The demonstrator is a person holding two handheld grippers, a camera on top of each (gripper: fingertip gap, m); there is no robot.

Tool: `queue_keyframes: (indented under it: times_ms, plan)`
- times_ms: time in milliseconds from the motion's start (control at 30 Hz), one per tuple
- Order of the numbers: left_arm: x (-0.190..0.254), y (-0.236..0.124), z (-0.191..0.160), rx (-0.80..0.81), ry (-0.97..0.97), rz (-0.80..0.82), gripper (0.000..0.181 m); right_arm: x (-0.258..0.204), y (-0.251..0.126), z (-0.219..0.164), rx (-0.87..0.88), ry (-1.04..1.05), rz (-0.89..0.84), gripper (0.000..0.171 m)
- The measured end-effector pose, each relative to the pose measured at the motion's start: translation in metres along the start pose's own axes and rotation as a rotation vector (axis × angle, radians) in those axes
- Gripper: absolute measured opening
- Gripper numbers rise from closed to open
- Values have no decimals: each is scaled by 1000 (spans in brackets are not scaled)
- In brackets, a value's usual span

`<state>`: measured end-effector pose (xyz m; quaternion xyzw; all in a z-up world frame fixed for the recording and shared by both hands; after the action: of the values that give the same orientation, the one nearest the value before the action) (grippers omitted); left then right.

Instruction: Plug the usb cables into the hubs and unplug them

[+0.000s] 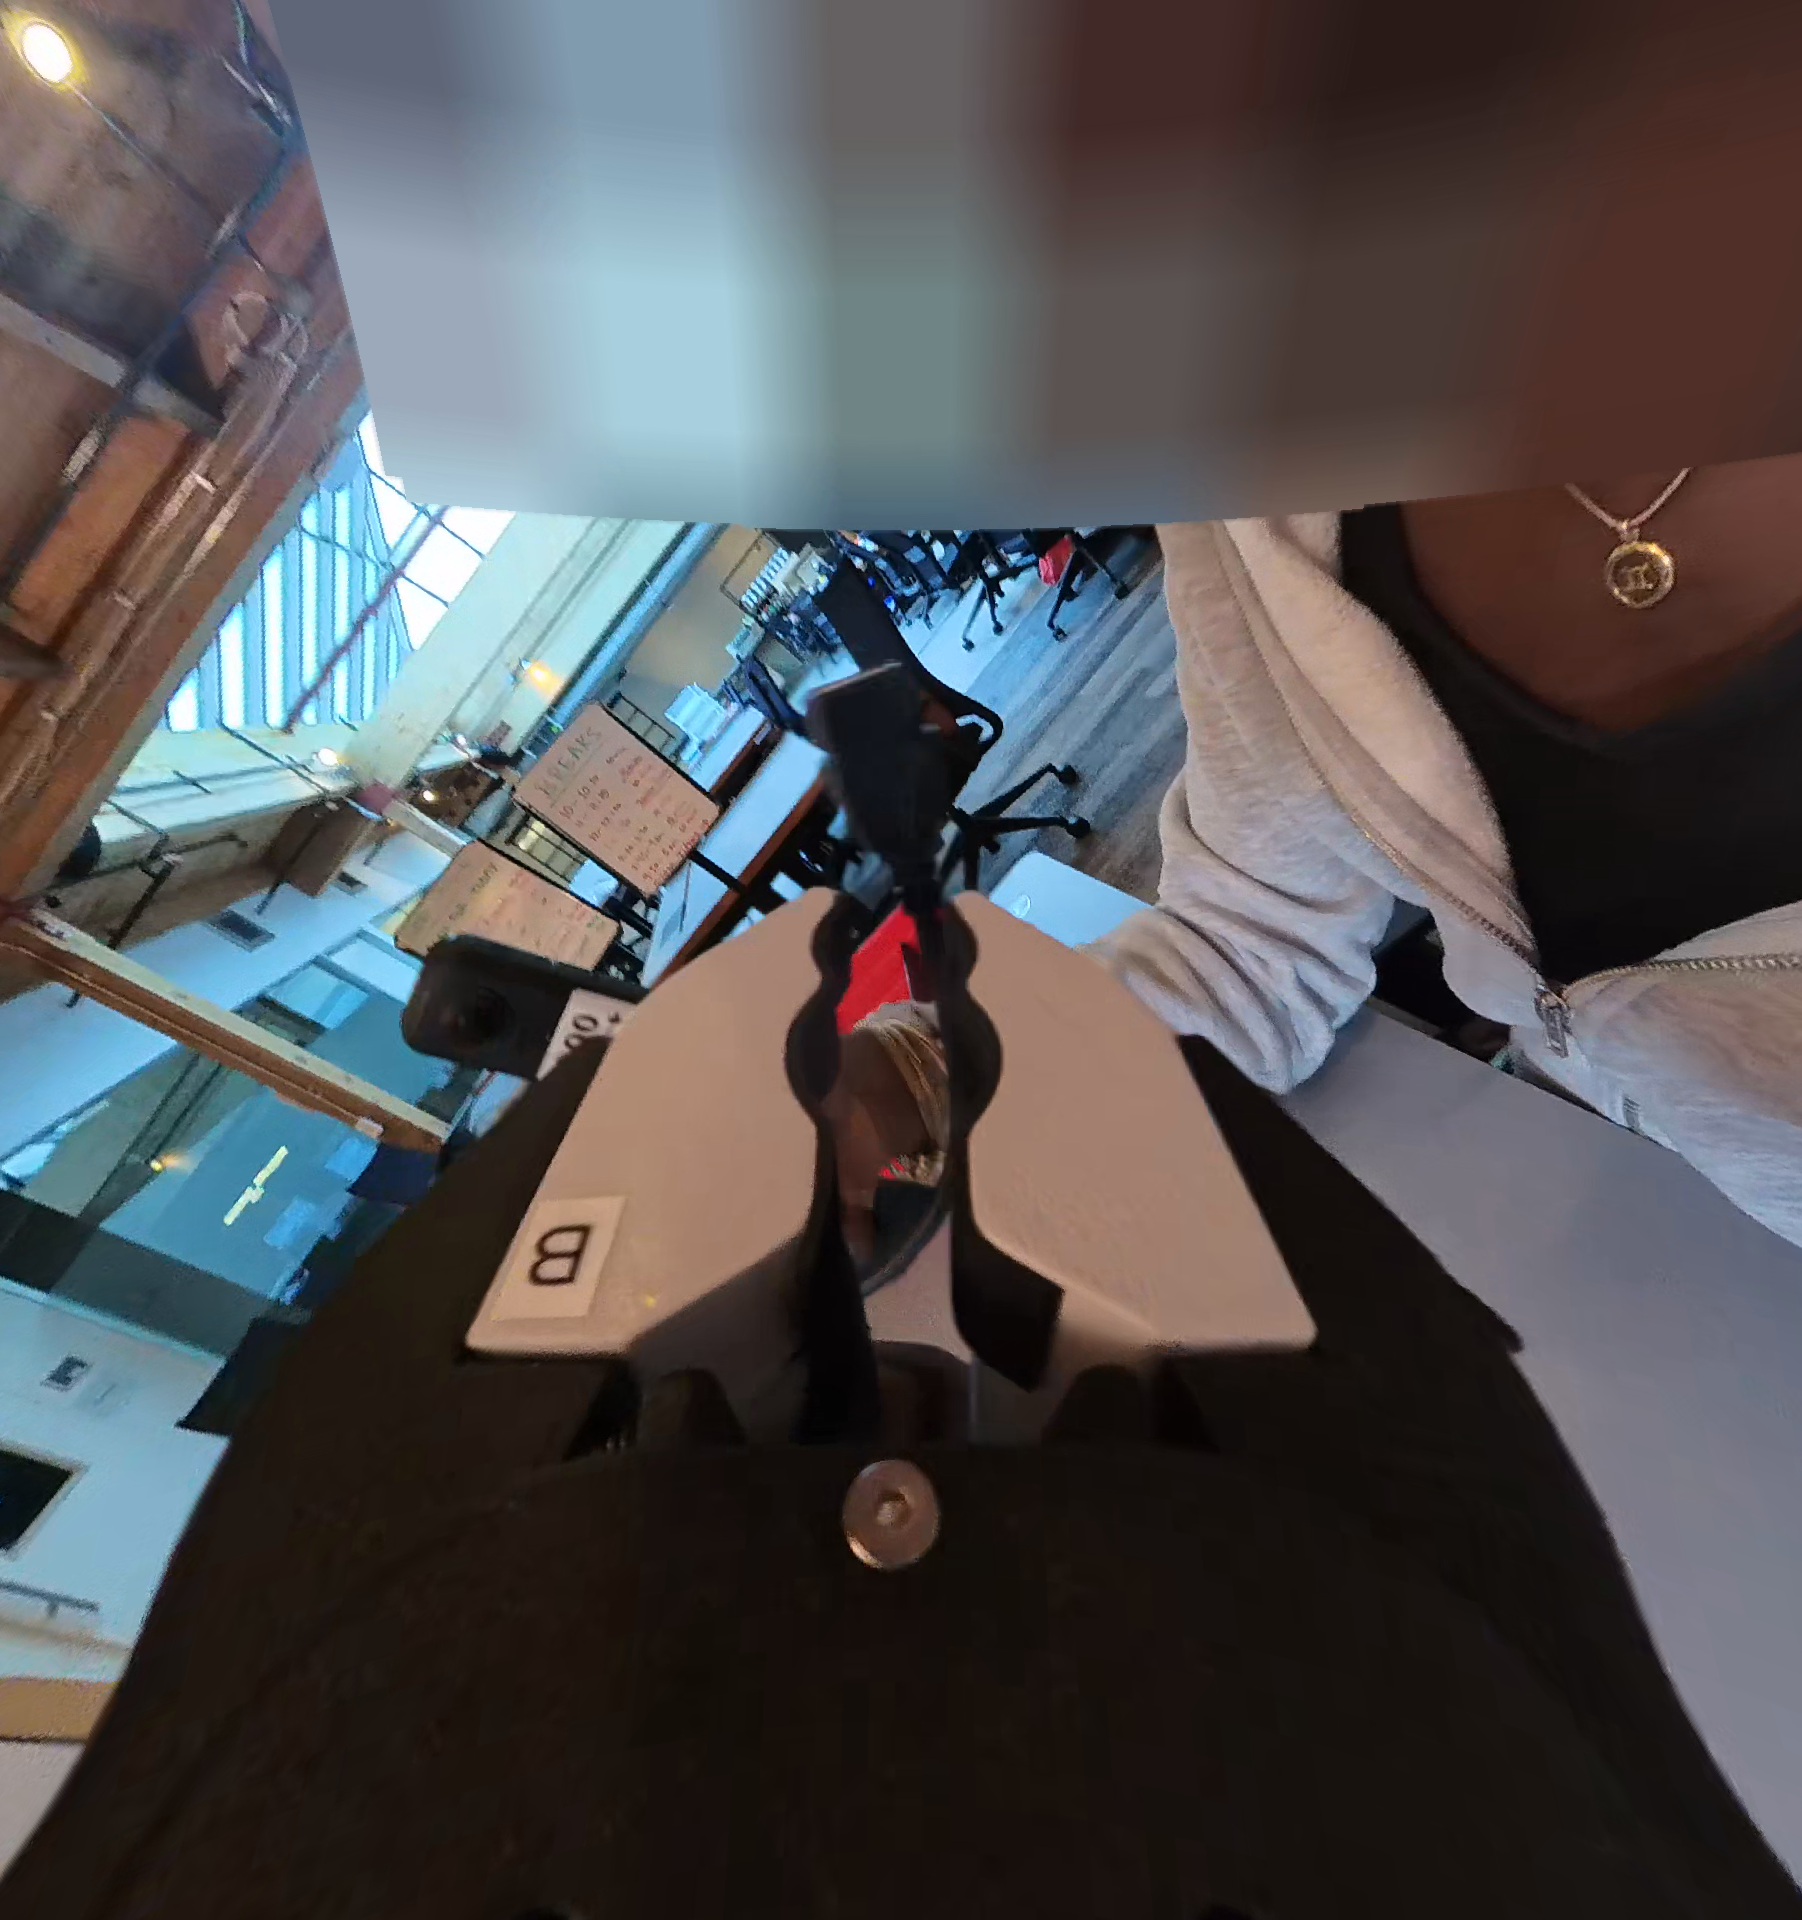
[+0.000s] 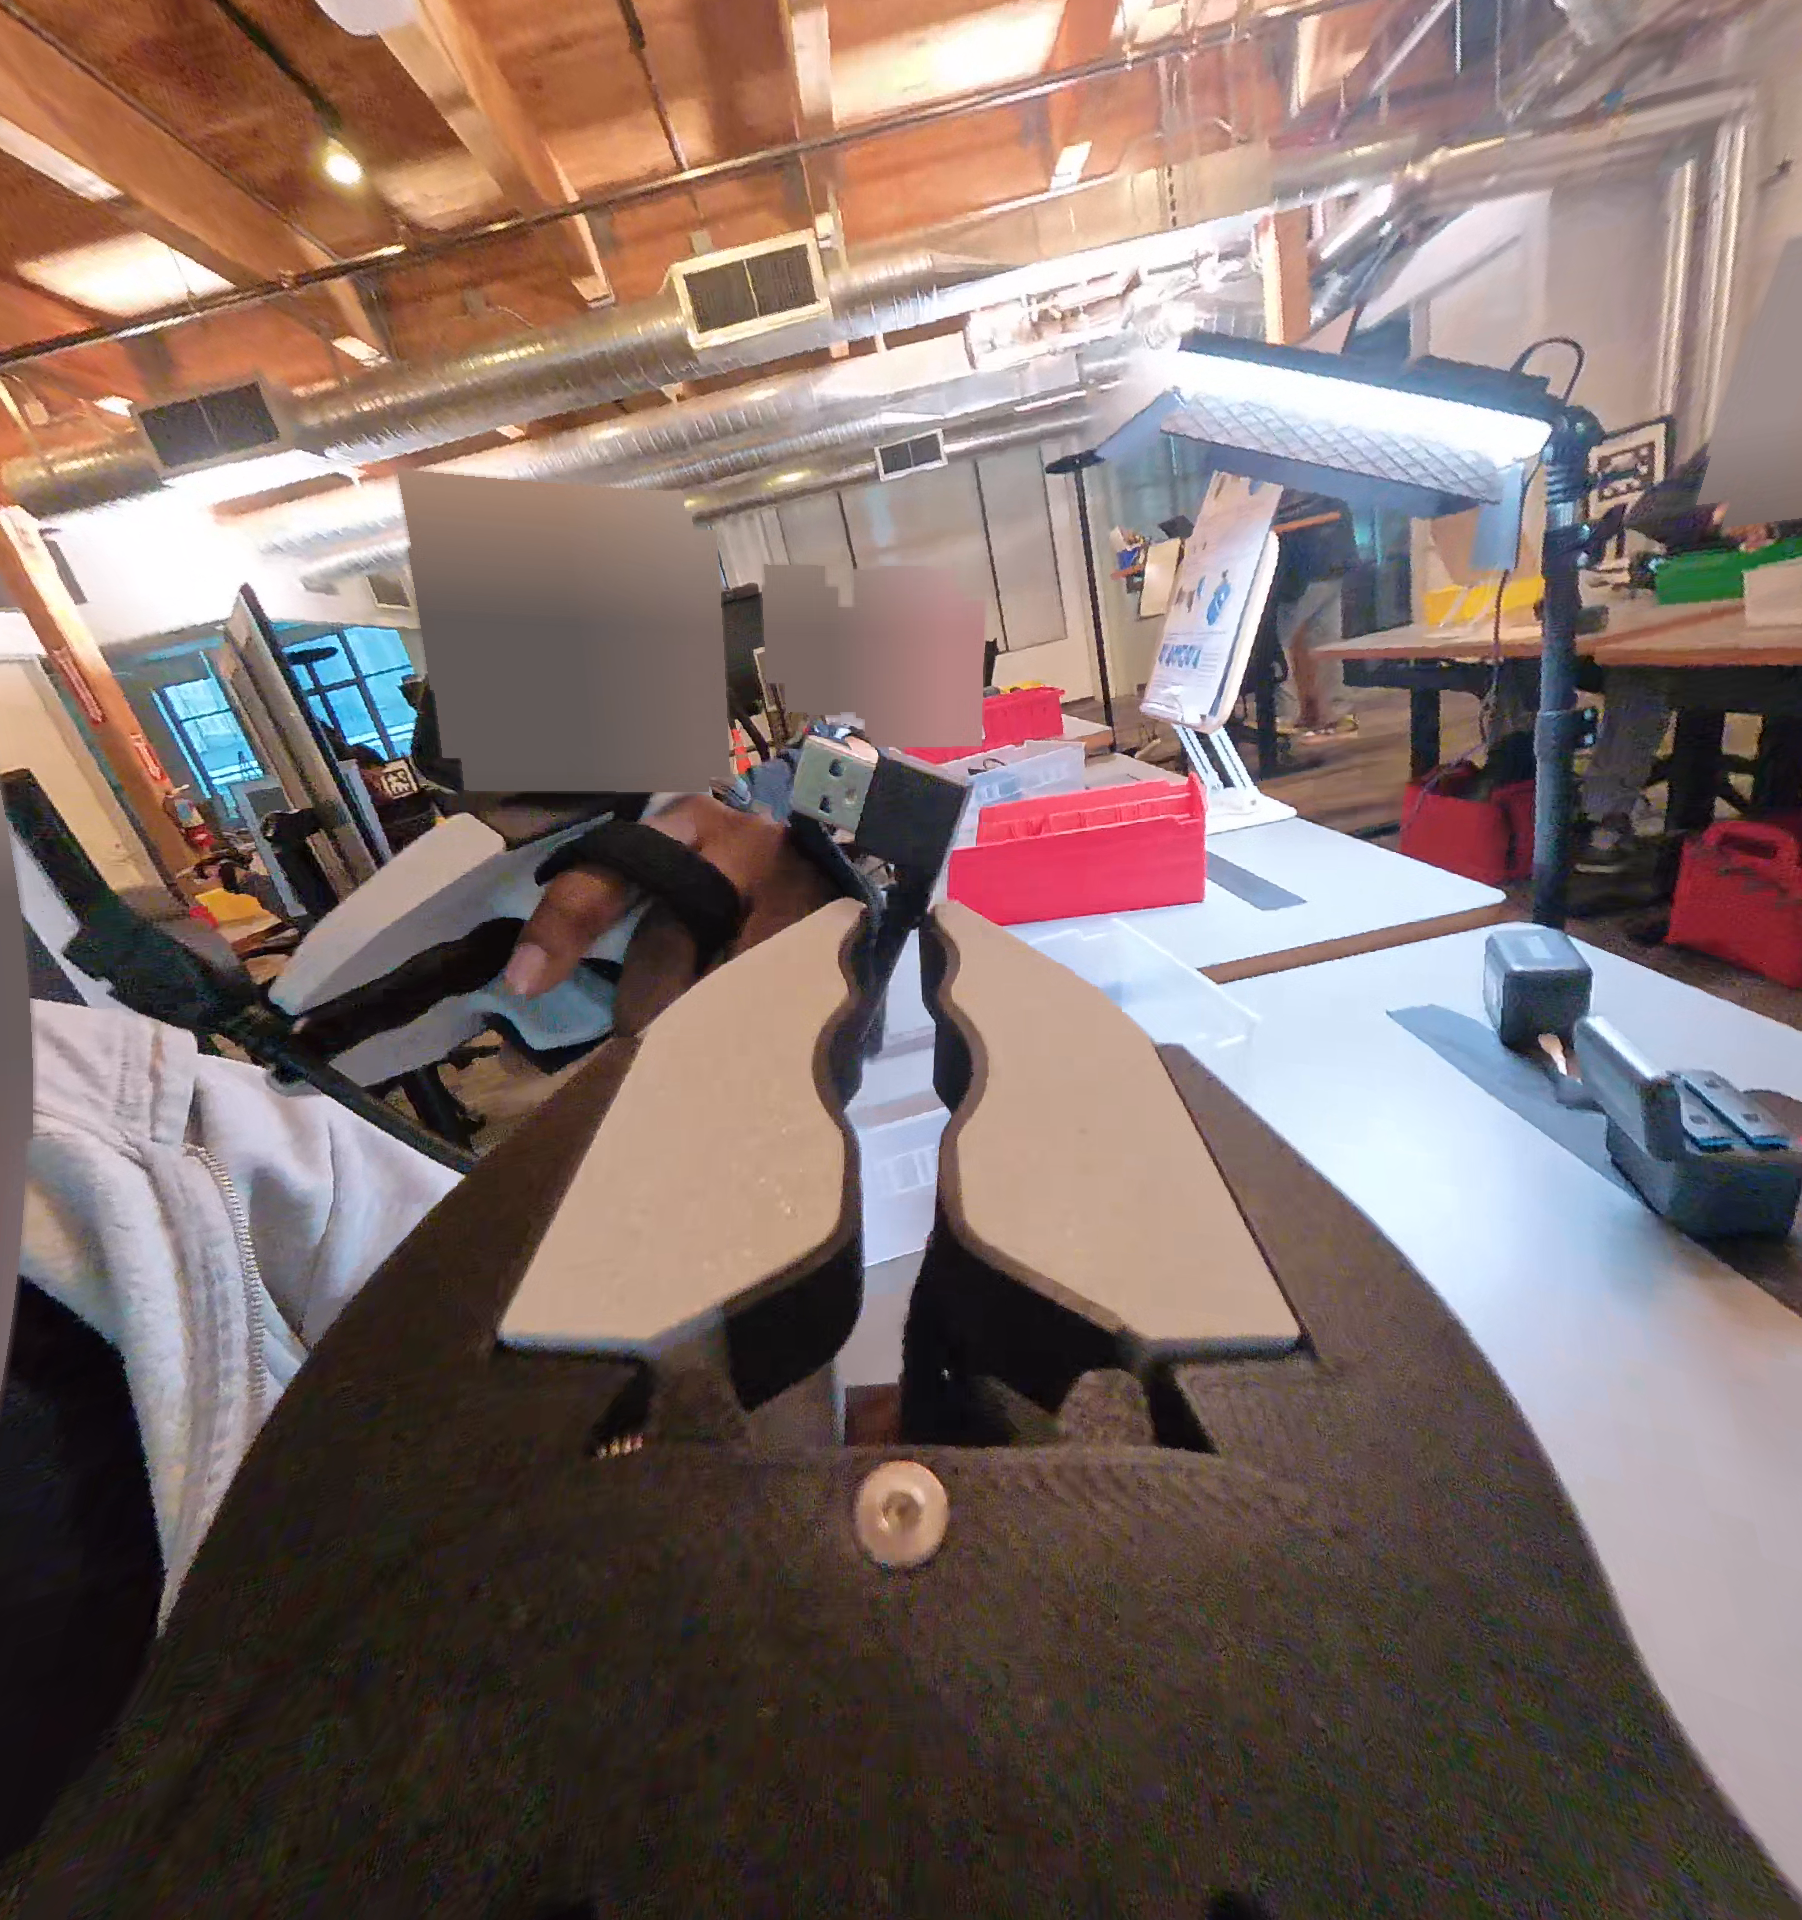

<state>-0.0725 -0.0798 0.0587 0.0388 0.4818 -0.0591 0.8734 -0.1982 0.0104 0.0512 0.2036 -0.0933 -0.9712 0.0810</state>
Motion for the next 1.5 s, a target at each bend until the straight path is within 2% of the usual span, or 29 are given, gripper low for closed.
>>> queue_keyframes:
  times_ms: [133, 200, 300, 467, 533, 633, 700, 833, 900, 967, 1033, 1100, 1333, 1500]
  plan:
    - [6, -4, -16, -96, -79, -69, 45, -2, -8, 6, 56, -21, 60, 6]
    - [4, -11, -23, -98, -118, -56, 51, 0, -11, 7, 67, -25, 57, 6]
    - [-3, -25, -28, -2, -188, -3, 53, 2, -14, 9, 74, -27, 61, 5]
    - [2, -57, -28, 106, -324, -51, 55, -3, -22, 13, 97, -25, 136, 6]
    - [-2, -68, -30, 55, -316, 23, 56, -6, -26, 15, 101, -23, 174, 6]
    - [-23, -74, -44, -174, -197, 308, 56, -12, -24, 6, -2, -16, 256, 5]
    - [-25, -61, -44, -243, -86, 341, 55, -15, -17, -4, -90, -9, 278, 5]
    - [-22, -26, -43, -276, 46, 291, 55, -21, -2, -30, -298, 33, 331, 5]
    - [-16, -19, -48, -354, 102, 241, 48, -23, 2, -42, -402, 26, 333, 5]
    - [-7, -16, -47, -351, 96, 157, 42, -25, 3, -50, -462, 20, 348, 5]
    - [-2, -15, -43, -309, 46, 98, 29, -28, 4, -51, -473, 28, 365, 6]
    - [1, -14, -42, -297, 26, 58, 23, -28, 4, -54, -496, 35, 371, 6]
    - [9, -5, -38, -318, 42, -29, 23, -32, 2, -63, -576, 80, 448, 6]
    - [-1, -11, -41, -386, 85, 41, 22, -25, 6, -54, -498, 90, 352, 8]
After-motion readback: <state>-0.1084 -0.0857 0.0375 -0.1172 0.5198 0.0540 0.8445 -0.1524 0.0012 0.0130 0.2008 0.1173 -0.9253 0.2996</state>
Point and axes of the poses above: each gripper's, where its closed fingertips meet, y out along the fingers, z out of its top, x = y × z across the jaws, the point moved 6 cm from there along -y, back along the fingers, and after that the axes turned 10 degrees about y, right-handed, at the moved point
